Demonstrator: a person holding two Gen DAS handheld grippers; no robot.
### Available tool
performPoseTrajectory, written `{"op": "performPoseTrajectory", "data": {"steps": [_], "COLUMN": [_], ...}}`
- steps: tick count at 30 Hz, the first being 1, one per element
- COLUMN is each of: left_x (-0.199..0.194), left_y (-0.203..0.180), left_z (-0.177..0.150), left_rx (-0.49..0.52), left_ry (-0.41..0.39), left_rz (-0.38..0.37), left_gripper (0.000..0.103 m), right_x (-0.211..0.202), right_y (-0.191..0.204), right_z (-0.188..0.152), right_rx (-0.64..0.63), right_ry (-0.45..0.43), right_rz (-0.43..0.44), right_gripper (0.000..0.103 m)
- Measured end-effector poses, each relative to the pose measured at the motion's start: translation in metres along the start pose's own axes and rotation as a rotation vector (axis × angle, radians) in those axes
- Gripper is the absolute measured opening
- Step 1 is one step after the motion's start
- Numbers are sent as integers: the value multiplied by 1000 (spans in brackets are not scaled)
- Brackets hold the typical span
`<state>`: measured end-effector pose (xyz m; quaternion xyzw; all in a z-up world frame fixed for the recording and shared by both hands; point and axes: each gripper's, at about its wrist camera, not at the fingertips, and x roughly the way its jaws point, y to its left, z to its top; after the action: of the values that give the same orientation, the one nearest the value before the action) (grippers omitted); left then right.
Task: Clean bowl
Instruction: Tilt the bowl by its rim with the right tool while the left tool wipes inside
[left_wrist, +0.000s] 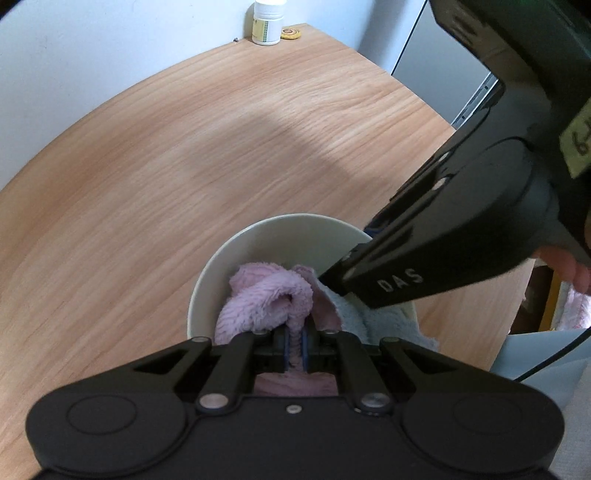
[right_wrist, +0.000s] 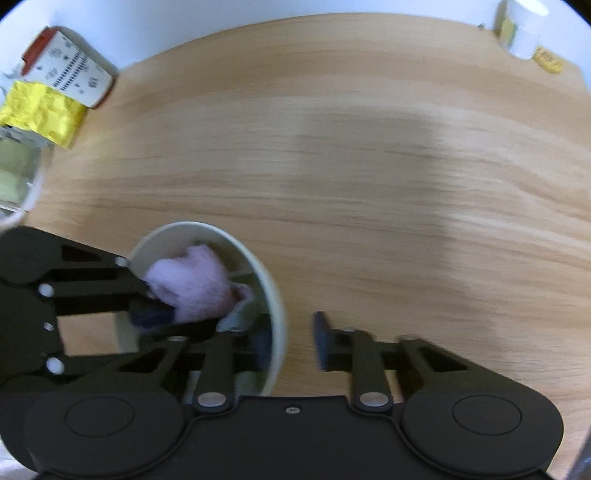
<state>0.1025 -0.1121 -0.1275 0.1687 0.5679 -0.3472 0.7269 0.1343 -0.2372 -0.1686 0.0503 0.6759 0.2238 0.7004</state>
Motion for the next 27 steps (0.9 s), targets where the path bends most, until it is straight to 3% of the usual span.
{"op": "performPoseTrajectory", "data": {"steps": [14,21,24,27], "left_x": [-21,-5,1,4], "left_y": [-7,-13,-14,-16], "left_z": [-11,-6,-6,-9], "left_rx": [67,76,82,103], "left_ry": [69,107,102,78], "left_rz": [-13,0,0,-4], "left_gripper": [5,5,5,5], "right_x": [3,5,6,10], "right_y": [-13,-11,-8,-10], "right_z": [-8,-3,-2,0], "right_rx": [97,119,101,99], "right_ry": [-25,-15,-9,14], "right_rz": [43,54,48,53], "right_gripper": [9,10,12,21]}}
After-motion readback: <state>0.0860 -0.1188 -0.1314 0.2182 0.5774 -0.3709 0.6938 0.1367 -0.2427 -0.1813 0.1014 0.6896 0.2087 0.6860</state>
